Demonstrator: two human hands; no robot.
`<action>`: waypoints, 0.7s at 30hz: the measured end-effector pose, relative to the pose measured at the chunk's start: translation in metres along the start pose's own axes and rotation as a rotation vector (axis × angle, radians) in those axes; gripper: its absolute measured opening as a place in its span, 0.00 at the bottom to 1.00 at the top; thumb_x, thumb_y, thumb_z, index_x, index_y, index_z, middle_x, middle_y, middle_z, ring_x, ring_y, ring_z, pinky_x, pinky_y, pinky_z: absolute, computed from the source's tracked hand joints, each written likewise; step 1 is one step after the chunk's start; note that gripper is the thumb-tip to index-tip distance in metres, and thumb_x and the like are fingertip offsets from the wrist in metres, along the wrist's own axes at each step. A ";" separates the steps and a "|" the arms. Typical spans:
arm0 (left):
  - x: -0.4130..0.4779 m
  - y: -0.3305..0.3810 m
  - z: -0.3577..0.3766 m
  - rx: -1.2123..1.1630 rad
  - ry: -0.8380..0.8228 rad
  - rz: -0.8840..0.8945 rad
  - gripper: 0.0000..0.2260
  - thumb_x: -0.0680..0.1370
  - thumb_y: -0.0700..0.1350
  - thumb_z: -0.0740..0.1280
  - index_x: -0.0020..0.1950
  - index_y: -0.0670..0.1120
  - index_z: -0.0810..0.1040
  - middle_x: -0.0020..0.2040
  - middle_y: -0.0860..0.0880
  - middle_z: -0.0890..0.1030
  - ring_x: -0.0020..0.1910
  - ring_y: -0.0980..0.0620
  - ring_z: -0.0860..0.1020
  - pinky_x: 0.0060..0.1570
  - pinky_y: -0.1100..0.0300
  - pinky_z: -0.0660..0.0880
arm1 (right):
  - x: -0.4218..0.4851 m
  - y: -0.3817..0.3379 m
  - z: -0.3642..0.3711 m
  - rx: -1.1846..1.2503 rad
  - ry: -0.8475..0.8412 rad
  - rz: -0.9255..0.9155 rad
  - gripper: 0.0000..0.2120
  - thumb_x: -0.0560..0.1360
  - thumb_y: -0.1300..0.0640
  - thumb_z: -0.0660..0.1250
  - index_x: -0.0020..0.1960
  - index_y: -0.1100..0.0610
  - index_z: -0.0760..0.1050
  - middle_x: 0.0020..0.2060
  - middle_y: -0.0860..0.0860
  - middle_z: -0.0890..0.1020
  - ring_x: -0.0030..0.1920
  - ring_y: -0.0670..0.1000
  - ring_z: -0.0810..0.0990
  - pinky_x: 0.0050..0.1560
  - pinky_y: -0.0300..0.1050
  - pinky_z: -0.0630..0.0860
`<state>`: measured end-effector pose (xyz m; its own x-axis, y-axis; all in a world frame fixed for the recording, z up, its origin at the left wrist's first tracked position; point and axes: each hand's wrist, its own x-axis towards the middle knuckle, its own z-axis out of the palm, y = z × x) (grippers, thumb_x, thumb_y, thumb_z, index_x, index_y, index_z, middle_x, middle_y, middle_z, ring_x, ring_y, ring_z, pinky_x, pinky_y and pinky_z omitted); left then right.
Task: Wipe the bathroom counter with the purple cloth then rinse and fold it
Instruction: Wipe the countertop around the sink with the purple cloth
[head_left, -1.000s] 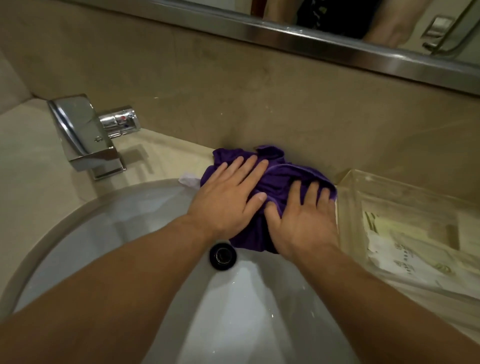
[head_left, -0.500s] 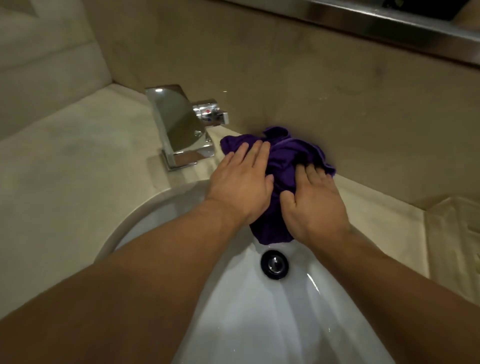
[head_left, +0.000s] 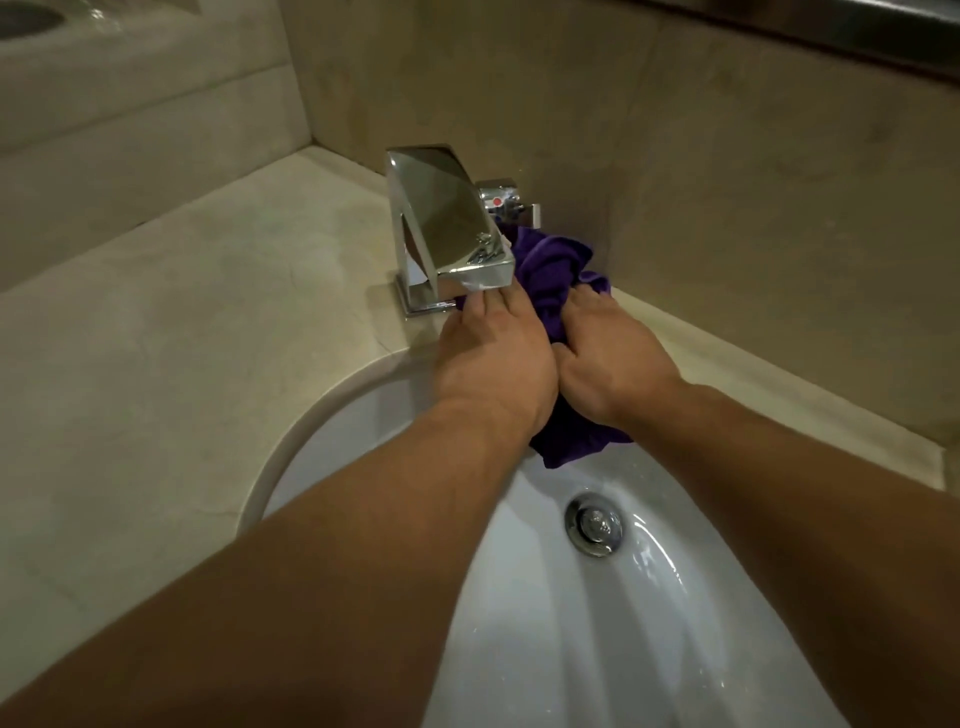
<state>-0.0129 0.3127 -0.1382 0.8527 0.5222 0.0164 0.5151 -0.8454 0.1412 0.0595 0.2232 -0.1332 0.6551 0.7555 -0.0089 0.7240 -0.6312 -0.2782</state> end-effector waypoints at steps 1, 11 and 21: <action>-0.003 0.000 -0.001 0.008 0.007 -0.008 0.31 0.80 0.44 0.59 0.78 0.36 0.49 0.75 0.39 0.63 0.74 0.44 0.62 0.72 0.52 0.63 | 0.000 0.000 0.000 0.011 0.004 -0.020 0.11 0.79 0.58 0.60 0.59 0.61 0.73 0.57 0.57 0.77 0.58 0.55 0.71 0.58 0.41 0.61; -0.035 -0.007 -0.013 -0.061 -0.014 -0.006 0.29 0.79 0.45 0.60 0.77 0.39 0.53 0.71 0.40 0.68 0.68 0.45 0.69 0.65 0.54 0.67 | -0.016 -0.005 0.007 0.089 0.013 -0.100 0.05 0.70 0.54 0.51 0.42 0.56 0.62 0.39 0.50 0.67 0.42 0.51 0.64 0.44 0.36 0.53; -0.066 -0.061 -0.022 -0.026 -0.015 0.075 0.32 0.77 0.47 0.61 0.77 0.39 0.54 0.72 0.41 0.68 0.70 0.45 0.67 0.68 0.55 0.64 | -0.019 -0.048 0.012 0.057 -0.014 -0.156 0.04 0.76 0.61 0.59 0.42 0.57 0.65 0.37 0.48 0.68 0.38 0.50 0.67 0.33 0.39 0.58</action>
<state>-0.1029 0.3323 -0.1259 0.8899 0.4561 0.0130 0.4478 -0.8786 0.1660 0.0096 0.2407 -0.1315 0.5323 0.8462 0.0250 0.8030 -0.4954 -0.3315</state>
